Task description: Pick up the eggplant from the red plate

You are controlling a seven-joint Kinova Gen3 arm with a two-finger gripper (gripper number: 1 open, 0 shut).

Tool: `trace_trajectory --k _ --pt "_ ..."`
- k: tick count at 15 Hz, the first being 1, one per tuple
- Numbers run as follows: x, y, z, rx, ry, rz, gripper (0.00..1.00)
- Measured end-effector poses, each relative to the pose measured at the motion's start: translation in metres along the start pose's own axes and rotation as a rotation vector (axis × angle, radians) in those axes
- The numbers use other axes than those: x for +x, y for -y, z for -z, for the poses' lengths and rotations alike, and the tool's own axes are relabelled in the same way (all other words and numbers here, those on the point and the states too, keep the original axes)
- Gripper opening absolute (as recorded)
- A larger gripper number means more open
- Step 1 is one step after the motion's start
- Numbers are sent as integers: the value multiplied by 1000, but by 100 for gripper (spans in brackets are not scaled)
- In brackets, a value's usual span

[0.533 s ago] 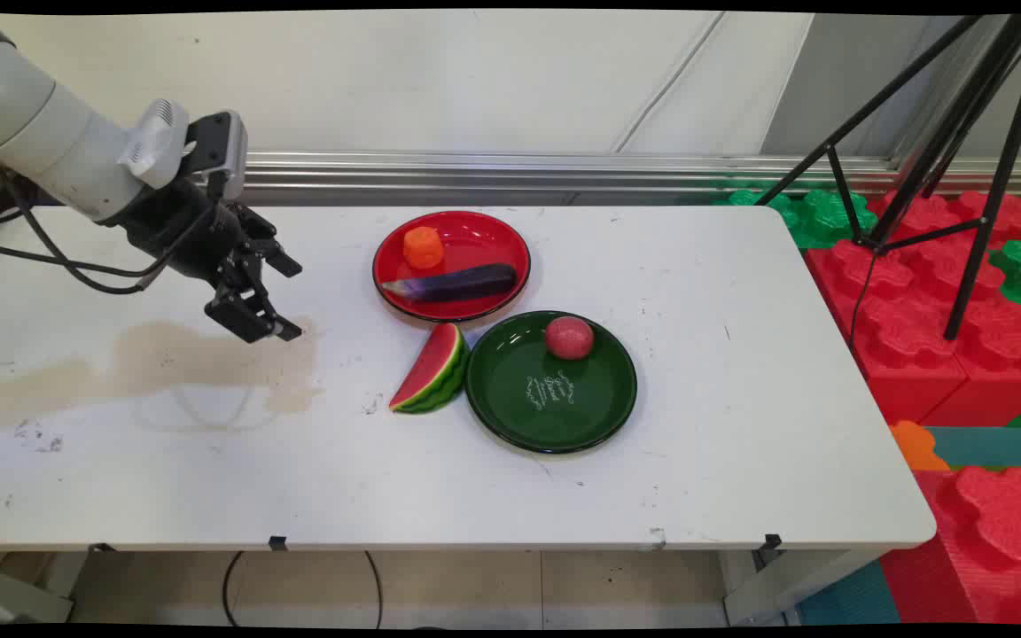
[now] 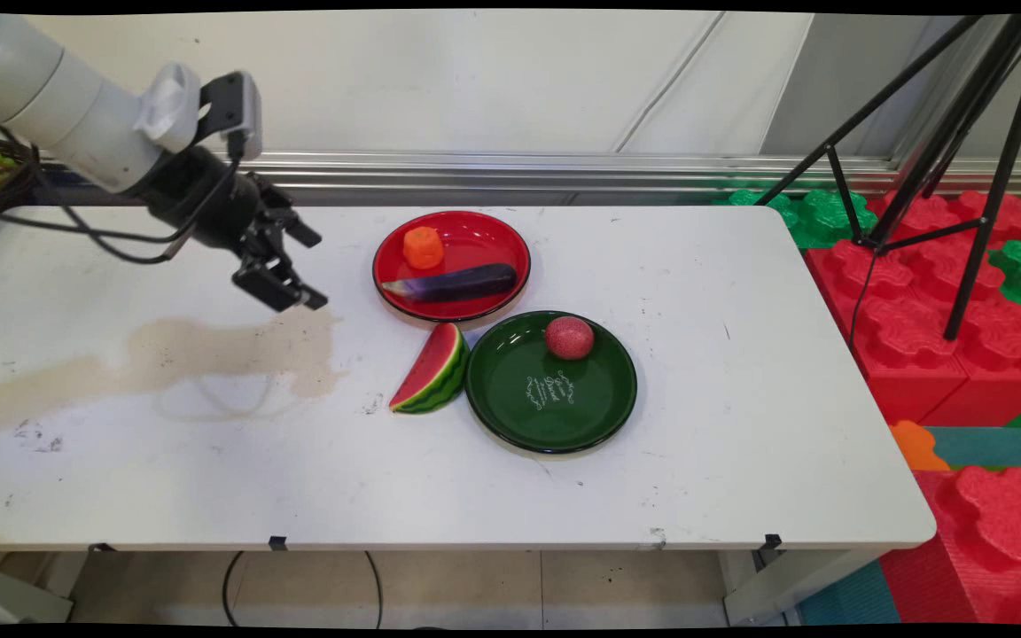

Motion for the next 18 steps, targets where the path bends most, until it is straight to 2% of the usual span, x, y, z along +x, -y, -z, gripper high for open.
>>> trace_trajectory --k 5,9,13,18 --pt "26 10 -8 30 -19 13 100" --pt "52 26 -29 65 -10 31 100" --pt "82 45 -68 87 18 50 100" --pt "102 63 -111 78 56 55 100"
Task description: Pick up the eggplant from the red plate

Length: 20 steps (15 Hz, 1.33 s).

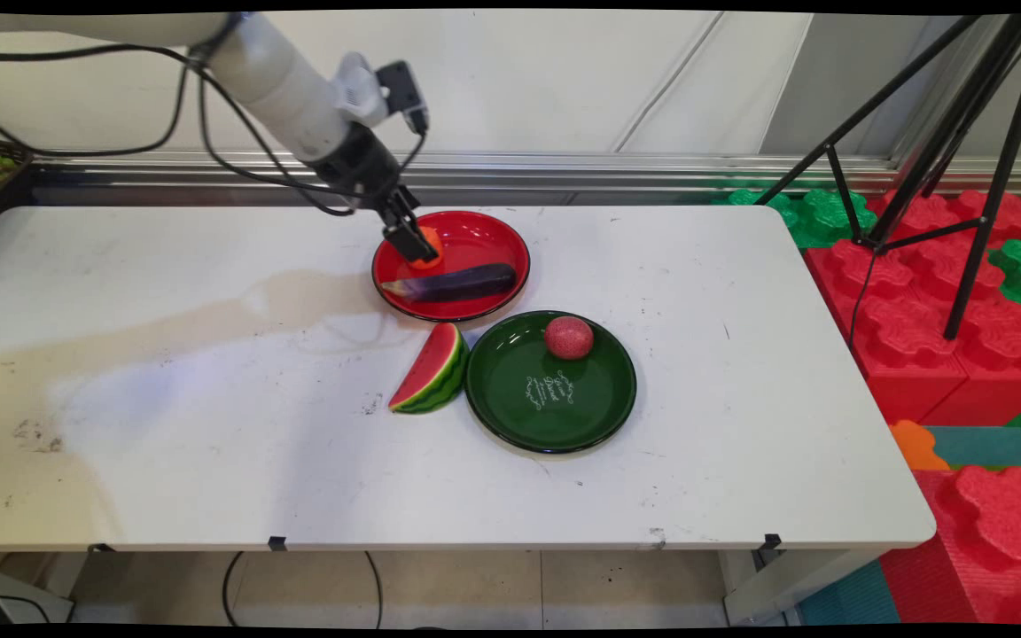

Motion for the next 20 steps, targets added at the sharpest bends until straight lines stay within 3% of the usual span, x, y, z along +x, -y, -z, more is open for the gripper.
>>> trace_trajectory --k 10,18,19,20 --pt "14 16 -80 -49 71 19 100" --pt "11 18 -119 -90 88 48 100" --pt "10 18 -121 -93 89 51 0" --pt "10 18 -123 -95 89 52 0"
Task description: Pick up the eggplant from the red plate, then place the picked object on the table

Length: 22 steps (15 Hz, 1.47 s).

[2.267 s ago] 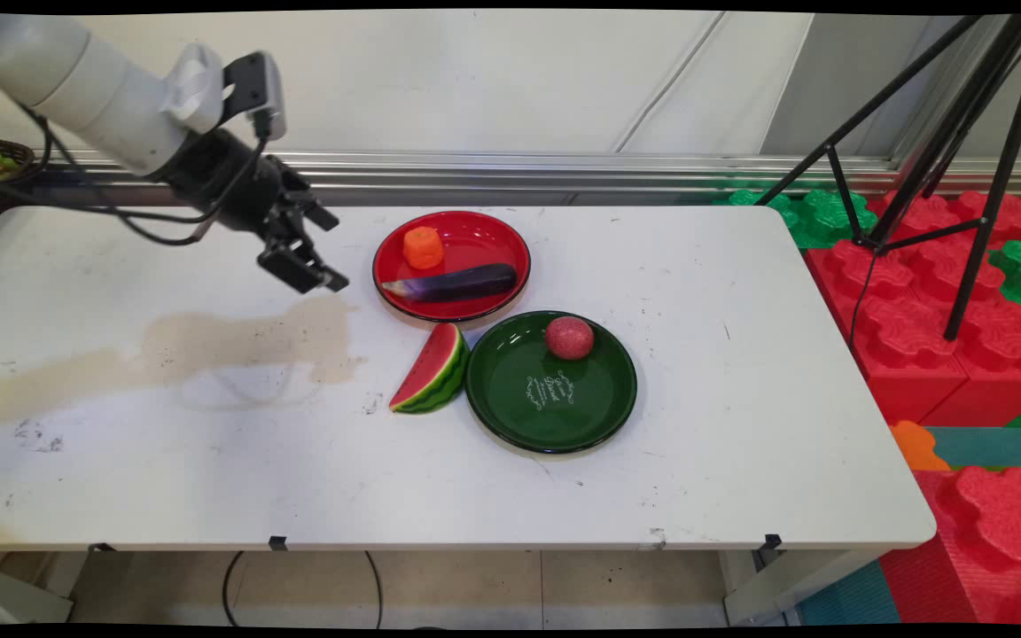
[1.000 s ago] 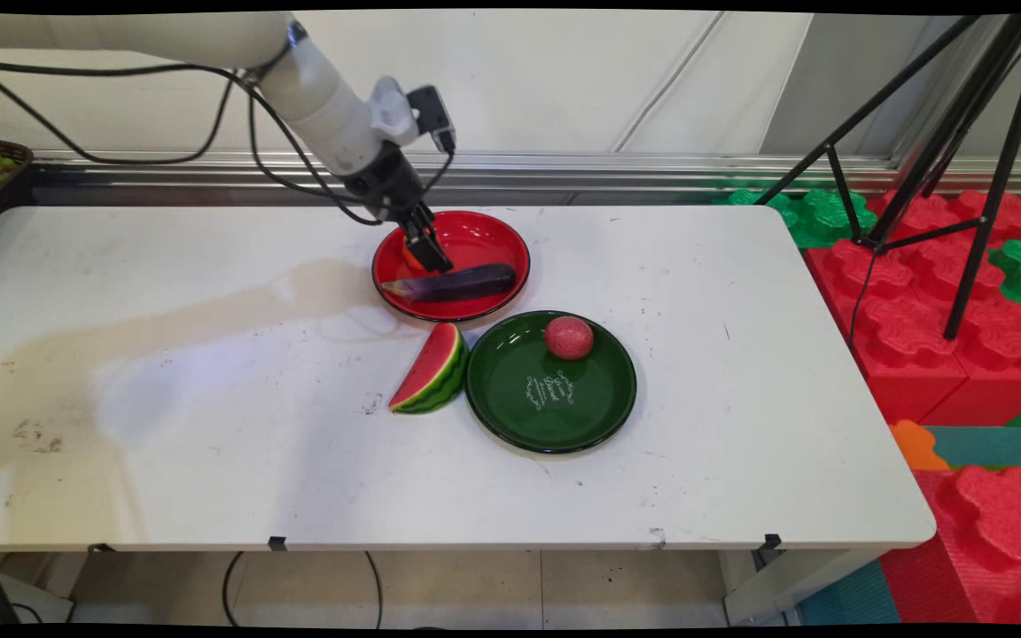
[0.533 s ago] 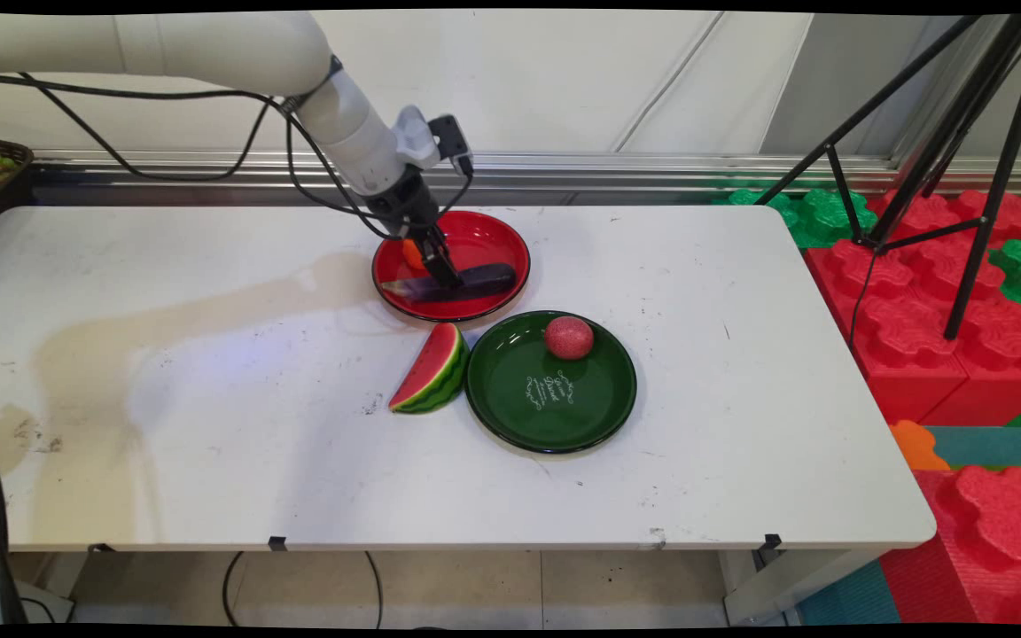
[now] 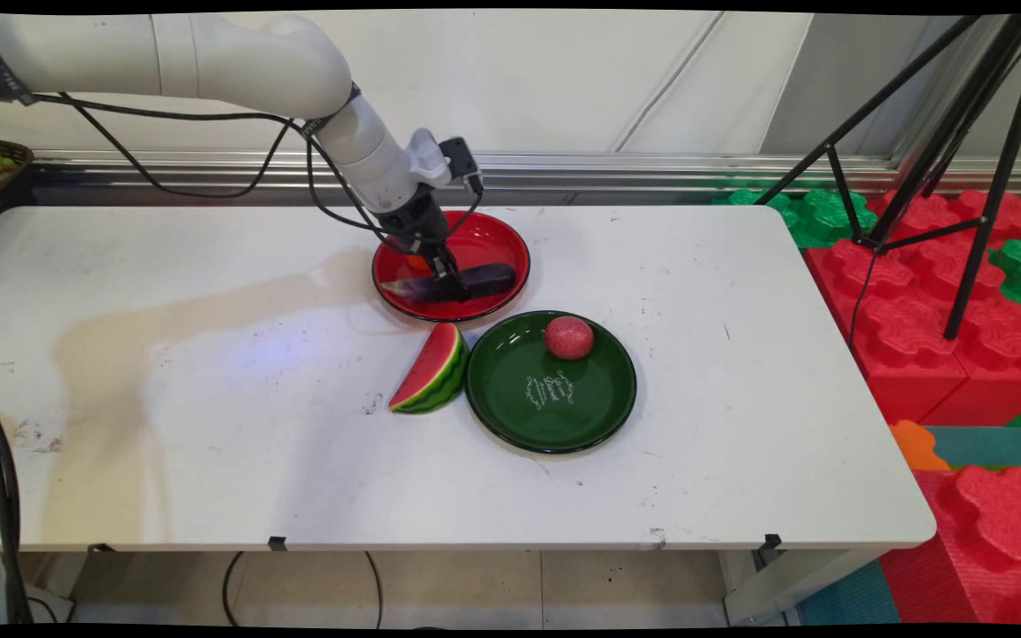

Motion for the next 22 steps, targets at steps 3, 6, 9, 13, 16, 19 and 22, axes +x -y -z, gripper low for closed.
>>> trace_trajectory --k 3,6,9,13,16,19,22 --pt "-1 0 -4 -8 -2 -3 0" --pt "-1 1 0 -3 -13 -2 0" --pt "-3 -1 15 13 -31 2 0" --pt "-7 -6 60 66 -80 21 0" --pt "-17 -11 97 112 -116 62 0" --pt "-36 -18 131 144 -131 99 0" --pt "-58 -26 152 153 -124 128 0"
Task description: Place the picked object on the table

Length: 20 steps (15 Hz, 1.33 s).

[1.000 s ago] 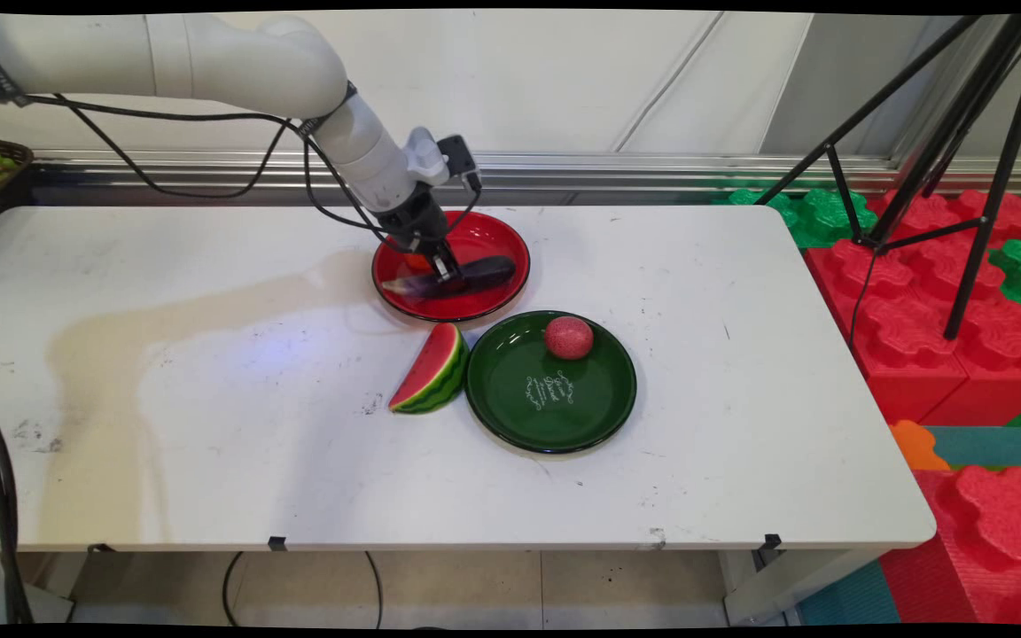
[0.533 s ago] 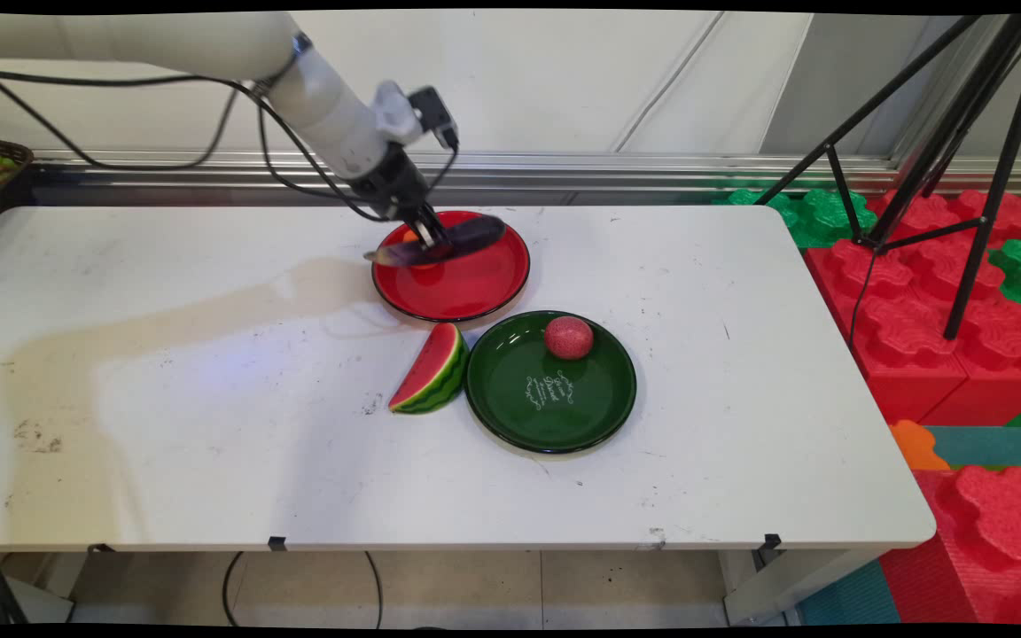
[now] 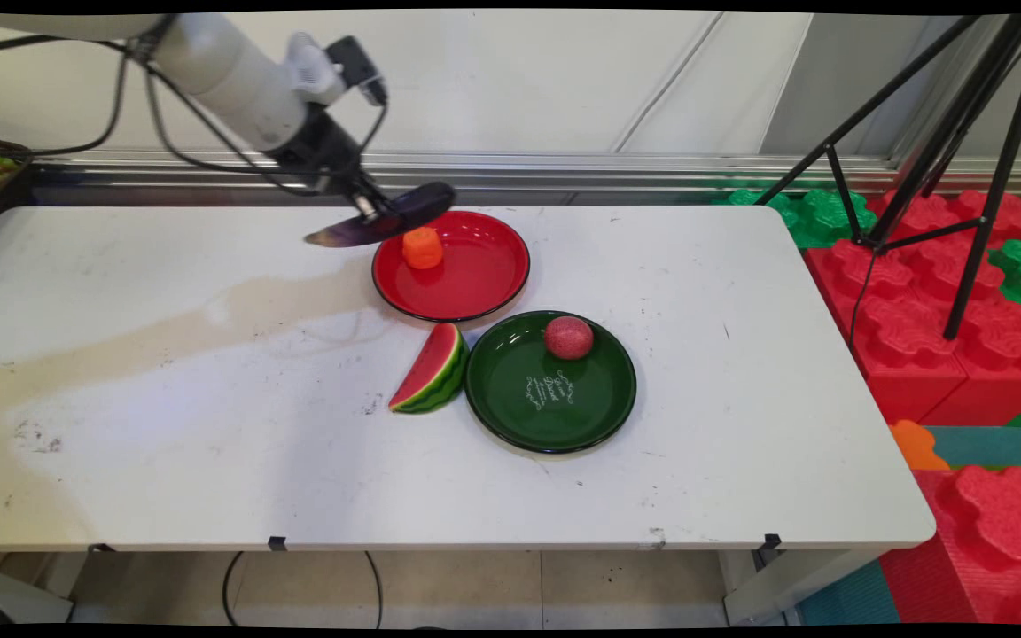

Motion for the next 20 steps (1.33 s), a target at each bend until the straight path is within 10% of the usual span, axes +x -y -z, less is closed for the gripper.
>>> trace_trajectory --k 9,20 --pt "-67 -19 33 6 90 82 0" --pt "-95 -40 -2 -19 179 122 0"
